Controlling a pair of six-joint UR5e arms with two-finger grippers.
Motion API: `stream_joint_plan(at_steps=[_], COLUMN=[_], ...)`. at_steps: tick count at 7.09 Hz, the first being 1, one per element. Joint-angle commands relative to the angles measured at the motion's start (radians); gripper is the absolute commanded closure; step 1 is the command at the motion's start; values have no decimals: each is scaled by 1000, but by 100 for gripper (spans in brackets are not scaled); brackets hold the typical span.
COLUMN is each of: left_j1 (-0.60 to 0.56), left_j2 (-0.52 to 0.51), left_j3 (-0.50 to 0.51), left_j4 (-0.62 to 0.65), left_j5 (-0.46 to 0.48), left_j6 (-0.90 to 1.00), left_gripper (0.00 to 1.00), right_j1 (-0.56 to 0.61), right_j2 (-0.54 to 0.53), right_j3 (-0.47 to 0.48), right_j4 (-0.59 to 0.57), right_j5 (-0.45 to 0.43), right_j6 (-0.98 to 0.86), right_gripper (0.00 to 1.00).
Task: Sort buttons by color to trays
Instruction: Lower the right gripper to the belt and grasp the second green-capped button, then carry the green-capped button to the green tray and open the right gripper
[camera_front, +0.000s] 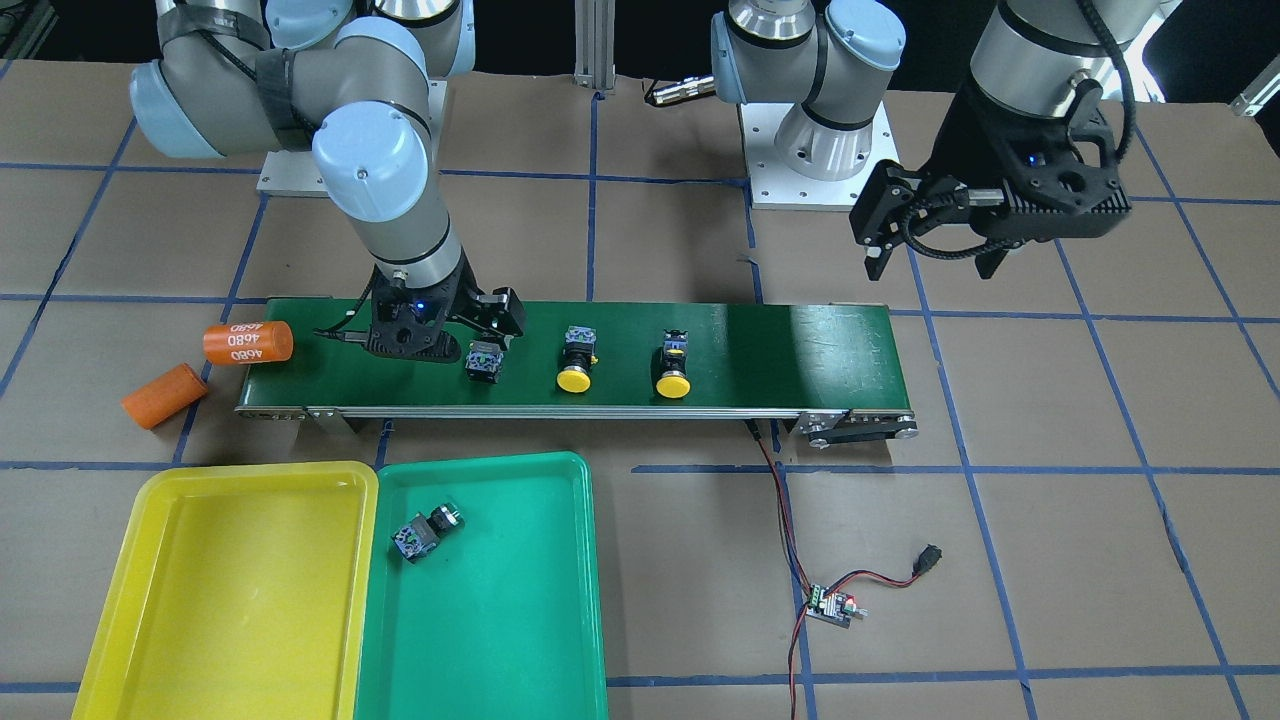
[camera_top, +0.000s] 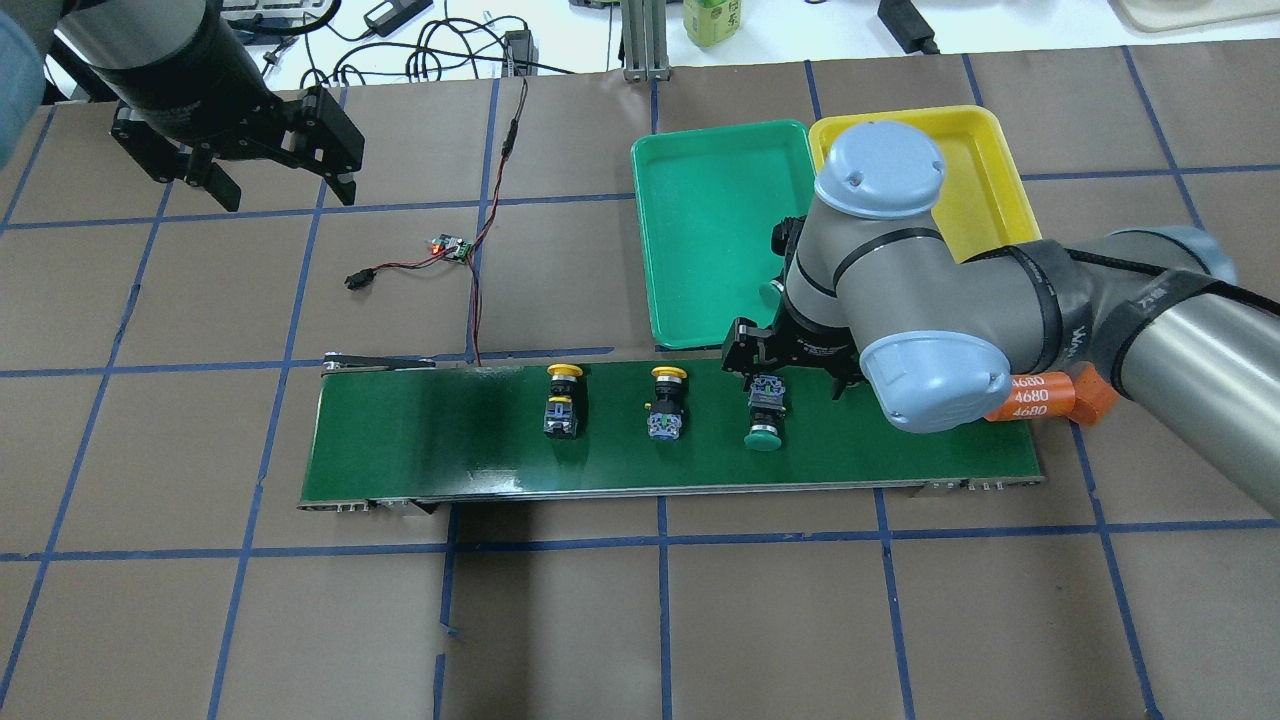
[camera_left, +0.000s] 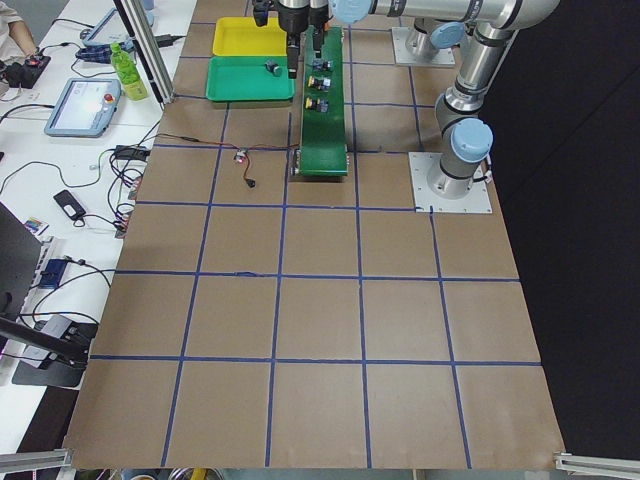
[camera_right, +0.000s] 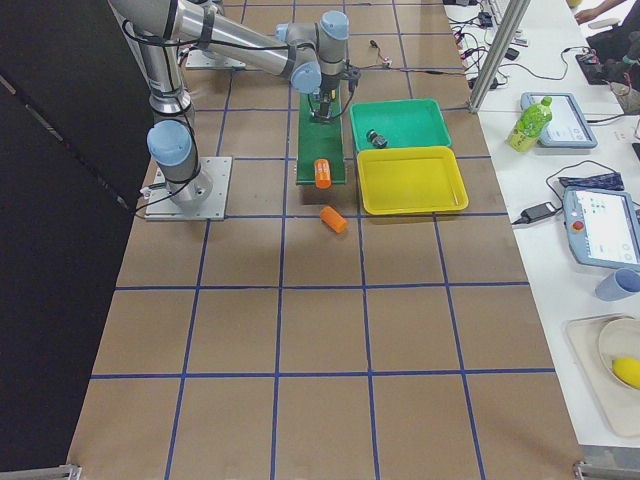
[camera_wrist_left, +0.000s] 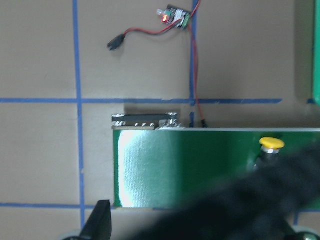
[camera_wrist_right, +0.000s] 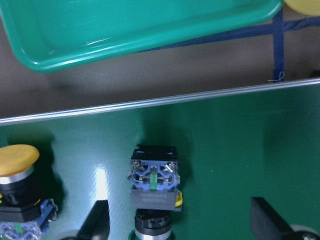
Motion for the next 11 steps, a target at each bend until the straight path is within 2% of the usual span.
stream_joint_plan(at_steps=[1, 2, 4, 6, 7, 9, 11], left_j1=[4, 2, 2, -6, -1, -5, 5], left_j2=[-30, -27, -15, 28, 34, 36, 34], left_j3=[-35, -8, -30, -32, -35, -61, -46], left_j4=[26, 28, 34, 9, -1, 3, 5], left_j5=[22, 5, 1, 17, 11, 7, -1], left_j6=[-1, -6, 5, 3, 3, 2, 3], left_gripper=[0, 0, 0, 0, 0, 0, 0], right_j1=[-3, -6, -37, -45, -93, -224, -221], right_j2=[28, 63, 65, 35, 22, 27, 132], right_j3=[6, 6, 8, 3, -27, -195, -347], right_j4=[-10, -13, 36, 47, 52, 113, 101], right_j5=[14, 13, 6, -4, -10, -1, 13], right_j6=[-5, 3, 13, 18, 16, -2, 1], right_gripper=[0, 0, 100, 100, 100, 100, 100])
